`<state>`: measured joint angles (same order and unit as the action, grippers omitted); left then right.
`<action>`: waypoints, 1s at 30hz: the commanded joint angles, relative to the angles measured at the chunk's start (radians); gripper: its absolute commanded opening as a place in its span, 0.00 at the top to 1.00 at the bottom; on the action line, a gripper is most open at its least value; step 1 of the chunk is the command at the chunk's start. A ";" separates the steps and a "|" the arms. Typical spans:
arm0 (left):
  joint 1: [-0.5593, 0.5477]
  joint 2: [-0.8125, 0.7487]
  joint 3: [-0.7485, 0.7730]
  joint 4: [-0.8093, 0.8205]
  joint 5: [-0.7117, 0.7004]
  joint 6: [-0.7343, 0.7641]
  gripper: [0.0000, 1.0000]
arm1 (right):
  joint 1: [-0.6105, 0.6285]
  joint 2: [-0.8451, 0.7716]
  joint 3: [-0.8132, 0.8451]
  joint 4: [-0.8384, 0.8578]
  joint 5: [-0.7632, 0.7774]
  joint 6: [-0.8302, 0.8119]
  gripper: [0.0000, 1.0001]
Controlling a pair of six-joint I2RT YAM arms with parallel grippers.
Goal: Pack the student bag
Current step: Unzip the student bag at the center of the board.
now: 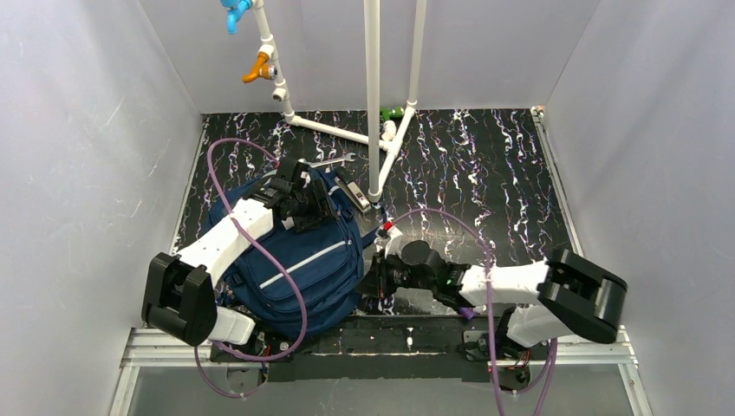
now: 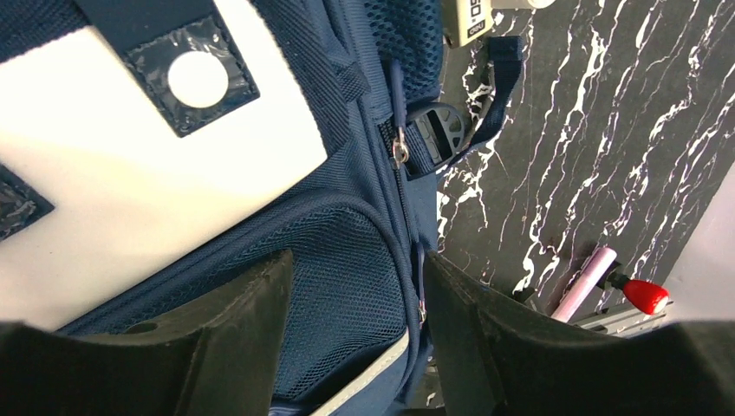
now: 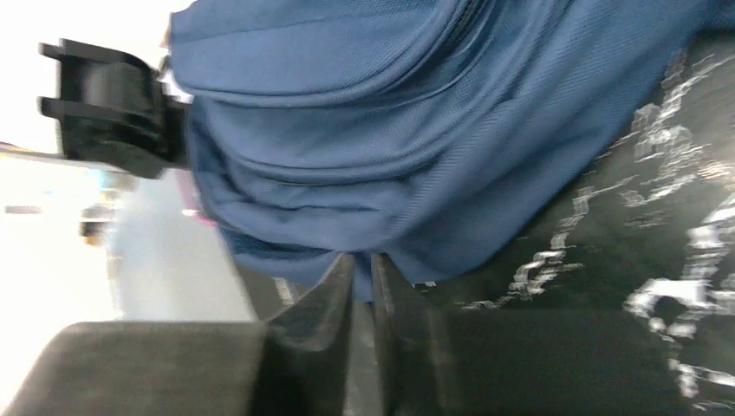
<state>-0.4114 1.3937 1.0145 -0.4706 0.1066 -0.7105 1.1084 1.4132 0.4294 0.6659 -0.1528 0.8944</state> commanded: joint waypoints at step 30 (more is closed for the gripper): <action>0.017 -0.084 -0.106 -0.071 0.072 0.143 0.30 | -0.266 0.398 0.860 -1.128 -0.566 -2.220 0.38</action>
<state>-0.4011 1.3117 0.9558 -0.4683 0.1921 -0.5842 0.8127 1.7744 1.2404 -0.3771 -0.6991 -1.2575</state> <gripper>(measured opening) 0.695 0.631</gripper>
